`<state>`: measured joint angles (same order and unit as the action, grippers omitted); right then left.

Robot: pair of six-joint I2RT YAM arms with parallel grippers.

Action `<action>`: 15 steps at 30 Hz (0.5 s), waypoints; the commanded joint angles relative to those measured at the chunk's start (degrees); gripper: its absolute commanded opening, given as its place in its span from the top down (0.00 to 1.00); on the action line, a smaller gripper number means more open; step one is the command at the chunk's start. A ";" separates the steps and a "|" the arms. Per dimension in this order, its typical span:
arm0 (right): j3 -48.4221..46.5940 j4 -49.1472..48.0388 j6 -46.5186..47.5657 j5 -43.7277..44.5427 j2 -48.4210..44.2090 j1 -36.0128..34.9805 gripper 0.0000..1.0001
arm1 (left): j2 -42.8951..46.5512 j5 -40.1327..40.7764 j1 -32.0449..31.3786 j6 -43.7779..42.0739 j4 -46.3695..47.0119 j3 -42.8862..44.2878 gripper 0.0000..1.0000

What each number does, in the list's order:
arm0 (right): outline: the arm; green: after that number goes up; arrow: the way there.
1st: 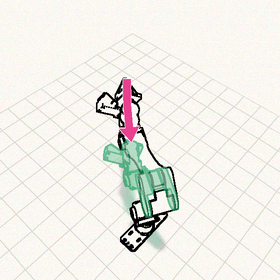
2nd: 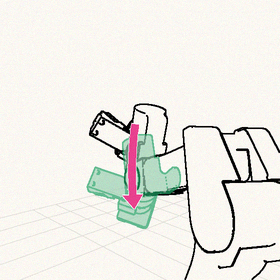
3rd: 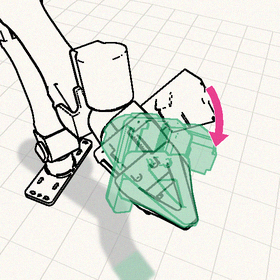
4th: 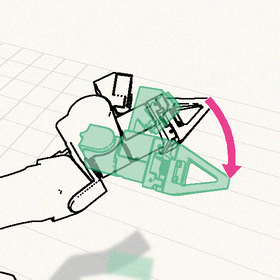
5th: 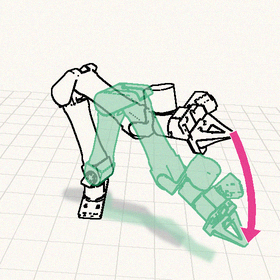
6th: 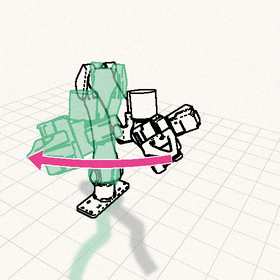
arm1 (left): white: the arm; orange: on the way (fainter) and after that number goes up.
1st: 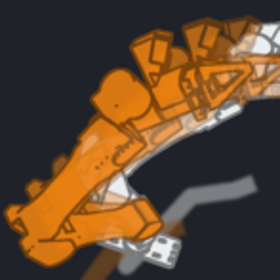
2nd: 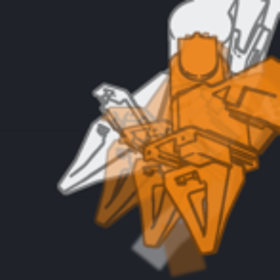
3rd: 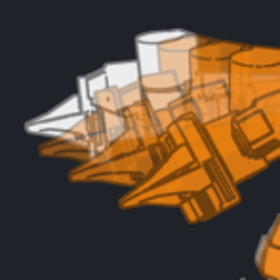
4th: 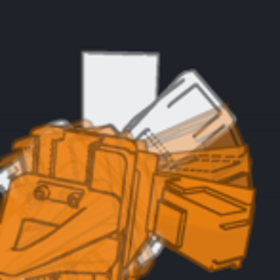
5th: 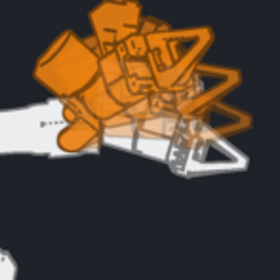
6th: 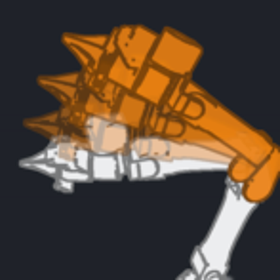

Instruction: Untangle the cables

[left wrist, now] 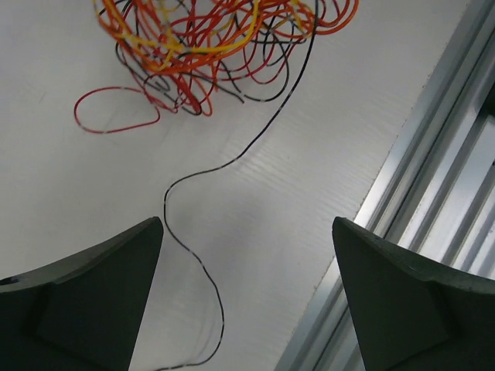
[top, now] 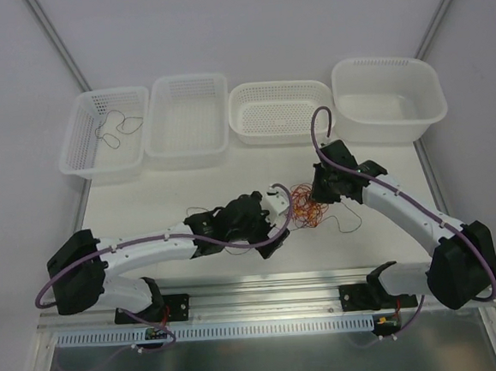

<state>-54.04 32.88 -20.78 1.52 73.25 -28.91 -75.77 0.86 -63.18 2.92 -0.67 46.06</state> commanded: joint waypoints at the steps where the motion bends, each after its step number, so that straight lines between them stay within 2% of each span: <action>1: -3.00 -0.01 -1.55 -1.08 -0.30 -0.54 0.99 | -3.94 5.12 -2.39 -6.34 13.05 1.31 0.08; 6: -3.26 0.43 -1.99 -2.84 -1.01 -0.89 0.99 | -9.74 2.65 -3.27 -8.10 18.50 1.31 0.13; 15: -3.35 1.31 -2.08 -2.75 -1.71 -1.15 0.99 | -16.16 -4.63 -3.44 -8.02 19.12 4.73 0.36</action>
<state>-54.43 33.45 -21.85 -0.49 73.23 -29.69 -90.50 0.67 -66.06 -4.60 14.94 48.12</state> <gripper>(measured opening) 0.038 0.662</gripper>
